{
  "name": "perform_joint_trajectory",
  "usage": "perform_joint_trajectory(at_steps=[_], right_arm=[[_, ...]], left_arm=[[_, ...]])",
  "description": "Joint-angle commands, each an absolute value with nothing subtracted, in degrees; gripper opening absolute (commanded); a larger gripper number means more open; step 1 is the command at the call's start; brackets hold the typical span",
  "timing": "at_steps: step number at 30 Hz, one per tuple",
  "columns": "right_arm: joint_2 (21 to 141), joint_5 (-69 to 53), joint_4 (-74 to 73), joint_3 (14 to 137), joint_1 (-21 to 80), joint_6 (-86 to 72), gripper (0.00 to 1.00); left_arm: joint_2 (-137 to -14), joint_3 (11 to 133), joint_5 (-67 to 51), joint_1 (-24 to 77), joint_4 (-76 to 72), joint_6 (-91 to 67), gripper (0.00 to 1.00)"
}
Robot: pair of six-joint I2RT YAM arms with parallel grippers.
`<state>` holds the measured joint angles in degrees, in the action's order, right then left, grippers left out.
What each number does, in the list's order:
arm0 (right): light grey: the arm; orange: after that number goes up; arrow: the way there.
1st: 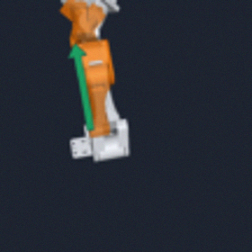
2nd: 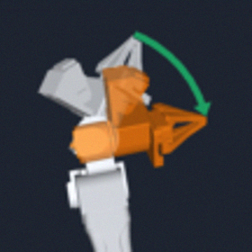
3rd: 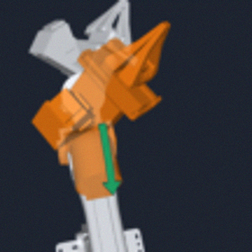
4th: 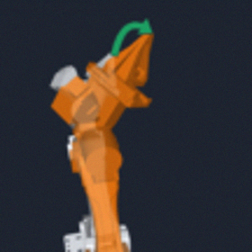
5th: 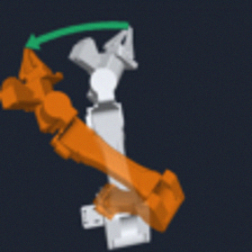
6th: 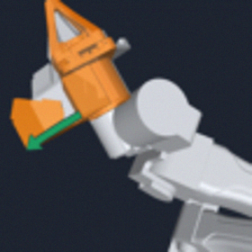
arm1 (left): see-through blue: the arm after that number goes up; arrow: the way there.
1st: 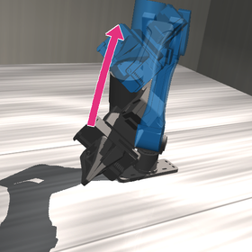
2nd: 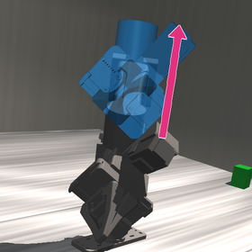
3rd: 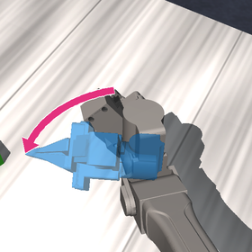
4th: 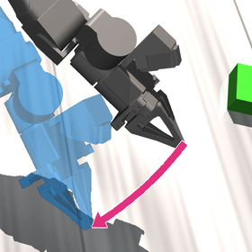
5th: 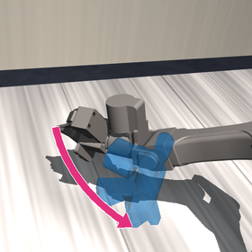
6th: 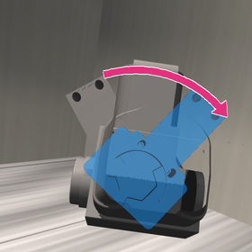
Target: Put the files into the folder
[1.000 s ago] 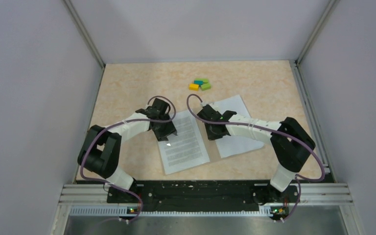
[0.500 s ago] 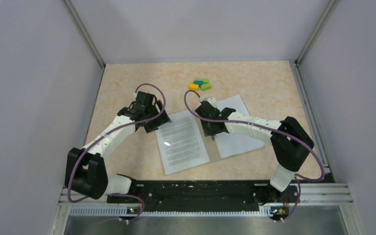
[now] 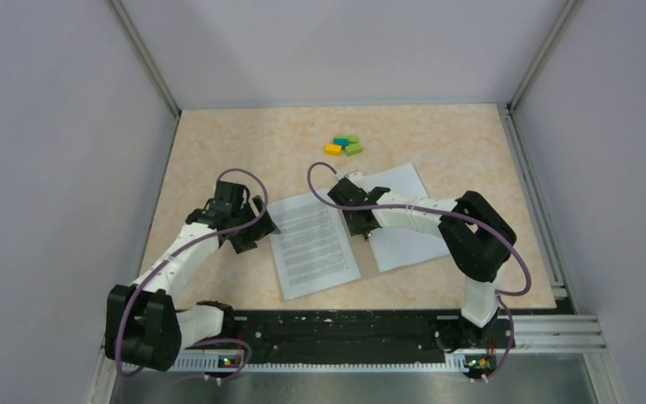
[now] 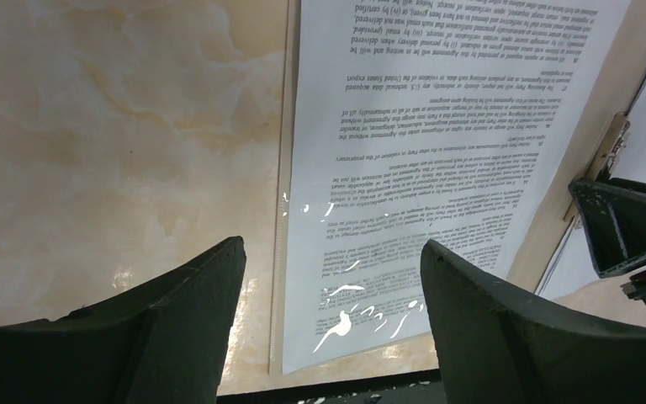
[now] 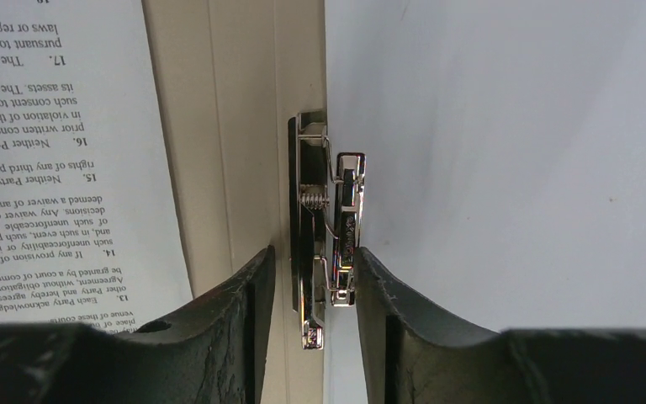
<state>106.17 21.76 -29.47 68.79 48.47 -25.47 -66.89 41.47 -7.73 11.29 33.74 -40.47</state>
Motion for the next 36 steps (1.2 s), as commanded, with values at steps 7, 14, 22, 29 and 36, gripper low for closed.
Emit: perform_joint_trajectory(at_steps=[7,14,22,29,36], right_arm=[[108.14,22.09,-27.7,69.82,47.91,-25.82,0.3],[107.76,18.53,-27.33,69.04,47.52,-26.78,0.11],[106.0,13.76,-26.4,68.02,45.45,-27.61,0.02],[101.89,8.79,-24.52,66.6,43.14,-28.77,0.0],[97.74,6.99,-24.64,66.45,41.39,-29.05,0.0]], left_arm=[[-66.69,39.12,-9.39,10.57,31.14,-39.77,0.81],[-67.75,38.53,-9.76,10.29,30.58,-38.83,0.82],[-68.67,38.04,-11.05,9.52,30.0,-37.57,0.82],[-69.41,37.97,-12.43,8.73,29.37,-36.36,0.82],[-70.79,37.84,-14.0,7.91,28.46,-35.16,0.82]])
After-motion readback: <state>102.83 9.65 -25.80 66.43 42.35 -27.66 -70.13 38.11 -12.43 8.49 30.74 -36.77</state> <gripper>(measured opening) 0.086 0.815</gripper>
